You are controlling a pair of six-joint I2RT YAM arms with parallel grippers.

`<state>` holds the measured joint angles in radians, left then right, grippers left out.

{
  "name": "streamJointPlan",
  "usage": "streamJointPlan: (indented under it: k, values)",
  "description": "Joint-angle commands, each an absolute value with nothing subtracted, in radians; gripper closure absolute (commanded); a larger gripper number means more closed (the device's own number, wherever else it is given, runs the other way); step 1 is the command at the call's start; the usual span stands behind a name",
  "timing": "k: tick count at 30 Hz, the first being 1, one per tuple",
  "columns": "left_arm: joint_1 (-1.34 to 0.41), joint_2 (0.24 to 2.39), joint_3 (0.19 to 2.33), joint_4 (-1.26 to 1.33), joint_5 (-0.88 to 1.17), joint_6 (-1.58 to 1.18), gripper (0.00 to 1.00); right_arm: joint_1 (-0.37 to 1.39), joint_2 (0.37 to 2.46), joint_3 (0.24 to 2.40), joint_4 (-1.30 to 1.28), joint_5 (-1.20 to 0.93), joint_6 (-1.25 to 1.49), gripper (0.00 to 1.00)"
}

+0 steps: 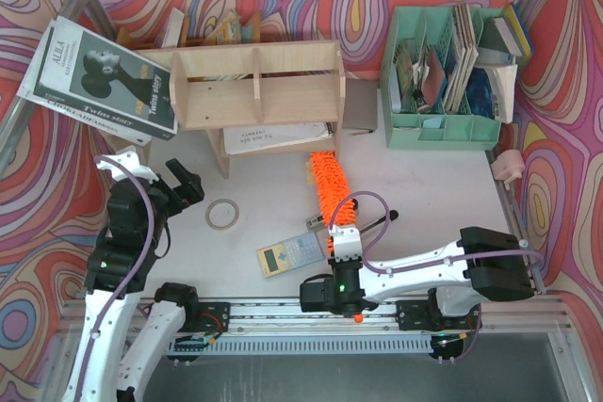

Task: Dust the bookshelf with a duster

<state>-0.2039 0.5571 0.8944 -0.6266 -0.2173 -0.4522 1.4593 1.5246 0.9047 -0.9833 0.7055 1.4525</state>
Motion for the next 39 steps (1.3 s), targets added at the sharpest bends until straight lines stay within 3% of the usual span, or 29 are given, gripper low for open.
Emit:
streamJointPlan:
  k: [1, 5, 13, 23, 34, 39]
  values:
    - [-0.198, 0.556, 0.879, -0.618, -0.205, -0.456, 0.02, 1.437, 1.498, 0.870, -0.935, 0.687, 1.457, 1.00]
    - [-0.198, 0.556, 0.881, -0.619, -0.207, -0.457, 0.02, 1.417, 1.502, 0.892, -0.889, 0.688, 1.363, 1.00]
    - [-0.198, 0.555, 0.881, -0.618, -0.210, -0.457, 0.02, 1.415, 1.446, 1.051, -1.098, 0.823, 1.402, 1.00]
    - [-0.198, 0.549, 0.879, -0.618, -0.212, -0.459, 0.02, 1.357, 1.454, 0.887, -0.858, 0.645, 1.334, 1.00]
    - [-0.198, 0.545, 0.880, -0.621, -0.216, -0.459, 0.01, 1.347, 1.423, 1.024, -0.959, 0.788, 1.267, 1.00]
    - [-0.198, 0.546, 0.880, -0.621, -0.217, -0.459, 0.02, 1.347, 1.435, 0.984, -0.915, 0.768, 1.264, 1.00]
